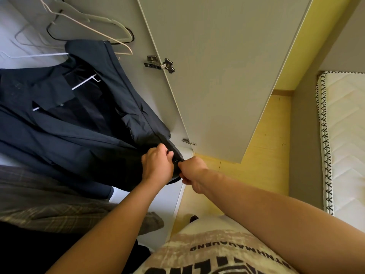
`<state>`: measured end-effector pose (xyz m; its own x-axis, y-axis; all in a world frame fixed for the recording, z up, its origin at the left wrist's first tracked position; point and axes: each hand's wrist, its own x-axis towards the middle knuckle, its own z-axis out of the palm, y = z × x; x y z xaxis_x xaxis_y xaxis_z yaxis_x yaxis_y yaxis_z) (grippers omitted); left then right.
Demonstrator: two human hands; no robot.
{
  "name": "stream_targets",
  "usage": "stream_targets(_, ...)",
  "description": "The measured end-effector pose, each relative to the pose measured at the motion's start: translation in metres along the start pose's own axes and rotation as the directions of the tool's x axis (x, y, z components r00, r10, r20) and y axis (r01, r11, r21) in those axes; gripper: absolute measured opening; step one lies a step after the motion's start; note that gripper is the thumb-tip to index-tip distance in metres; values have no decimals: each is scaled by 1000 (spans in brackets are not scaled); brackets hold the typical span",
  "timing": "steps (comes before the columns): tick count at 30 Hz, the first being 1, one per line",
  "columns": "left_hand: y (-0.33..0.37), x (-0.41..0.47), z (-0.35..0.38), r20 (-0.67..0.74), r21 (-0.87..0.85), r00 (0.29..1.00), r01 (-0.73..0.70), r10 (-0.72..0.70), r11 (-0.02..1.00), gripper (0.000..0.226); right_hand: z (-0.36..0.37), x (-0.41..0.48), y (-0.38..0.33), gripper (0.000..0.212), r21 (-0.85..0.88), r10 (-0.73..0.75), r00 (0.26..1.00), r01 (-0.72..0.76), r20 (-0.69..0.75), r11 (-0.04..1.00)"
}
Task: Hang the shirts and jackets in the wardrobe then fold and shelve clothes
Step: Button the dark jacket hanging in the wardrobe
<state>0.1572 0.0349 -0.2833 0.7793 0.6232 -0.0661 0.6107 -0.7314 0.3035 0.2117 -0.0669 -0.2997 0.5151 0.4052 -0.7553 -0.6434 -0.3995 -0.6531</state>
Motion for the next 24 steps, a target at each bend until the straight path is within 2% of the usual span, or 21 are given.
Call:
stream_targets(1,-3,-2,-1,51,-73,999,-12,15,997,18,-2,-2,2,7,32,27,1000,-27,-6,999)
stream_targets(3,-9,-4,-2,150,-186,989,11,18,982,18,-5,-5,5,12,81,85,996,-84,-8,993)
stream_targets(5,-14,-4,-5,159,-228,987,24,13,973,18,-6,-9,8,14,114,104,994,-105,14,988)
stream_targets(9,-16,-4,-9,154,-232,988,22,14,973,19,-6,-12,9,19,170,115,992,-123,55,978)
stream_targets(17,-22,-6,-27,280,-293,950,-53,139,955,19,-10,-14,9,17,200,98,994,-107,50,974)
stream_targets(24,-20,-5,-28,215,-239,970,-58,111,969,25,-15,-15,7,12,238,102,990,-123,98,963)
